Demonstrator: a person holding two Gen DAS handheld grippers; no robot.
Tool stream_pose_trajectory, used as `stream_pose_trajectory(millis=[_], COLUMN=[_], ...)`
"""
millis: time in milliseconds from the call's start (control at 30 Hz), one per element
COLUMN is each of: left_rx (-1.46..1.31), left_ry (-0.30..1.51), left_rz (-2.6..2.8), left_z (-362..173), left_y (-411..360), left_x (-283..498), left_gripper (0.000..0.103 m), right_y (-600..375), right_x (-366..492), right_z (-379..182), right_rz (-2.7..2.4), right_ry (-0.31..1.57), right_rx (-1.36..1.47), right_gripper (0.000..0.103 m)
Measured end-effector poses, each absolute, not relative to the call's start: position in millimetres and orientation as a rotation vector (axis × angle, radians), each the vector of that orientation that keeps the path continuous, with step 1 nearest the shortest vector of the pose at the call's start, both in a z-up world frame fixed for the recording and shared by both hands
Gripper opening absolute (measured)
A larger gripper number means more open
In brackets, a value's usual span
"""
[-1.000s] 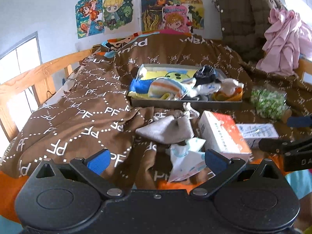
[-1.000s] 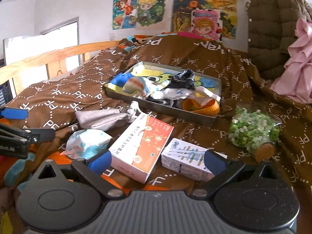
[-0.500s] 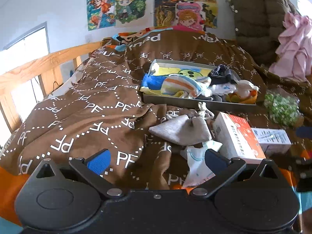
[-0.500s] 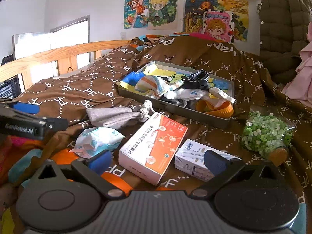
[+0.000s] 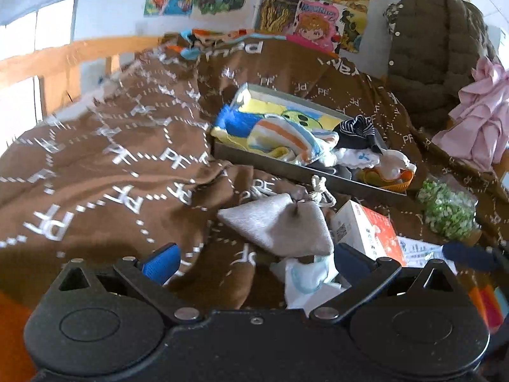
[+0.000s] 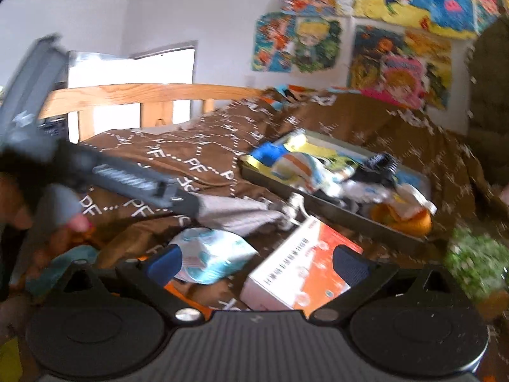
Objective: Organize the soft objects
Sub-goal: 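Grasp the grey drawstring pouch with the left gripper while the right gripper approaches the light-blue cloth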
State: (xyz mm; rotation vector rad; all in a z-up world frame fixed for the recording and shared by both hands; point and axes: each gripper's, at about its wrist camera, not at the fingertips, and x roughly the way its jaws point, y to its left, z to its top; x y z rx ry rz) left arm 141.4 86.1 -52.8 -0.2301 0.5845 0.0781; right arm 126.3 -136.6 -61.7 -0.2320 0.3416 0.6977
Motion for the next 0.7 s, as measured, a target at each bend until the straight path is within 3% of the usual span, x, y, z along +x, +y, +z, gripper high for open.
stream_pose_trajectory(millis=[200, 533, 700], left_rx=[-0.443, -0.678, -0.706], left_ry=[0.65, 0.604, 0.608], left_rz=[0.073, 0.084, 0.041], left_z=[-72.2, -85.0, -88.6], left_y=[105.9, 129.3, 127.8], left_x=[178.3, 204.7, 210.5], left_gripper=[0.102, 0.102, 0.088], right_y=[-123.8, -109.6, -99.2], right_x=[133.1, 138.7, 142.5], right_z=[-71.6, -81.7, -85.7], right_rz=[0.749, 0.822, 0.853], right_ry=[0.363, 0.361, 0.368], right_rx=[-0.245, -0.244, -0.247], right_gripper=[0.103, 0.102, 0.098])
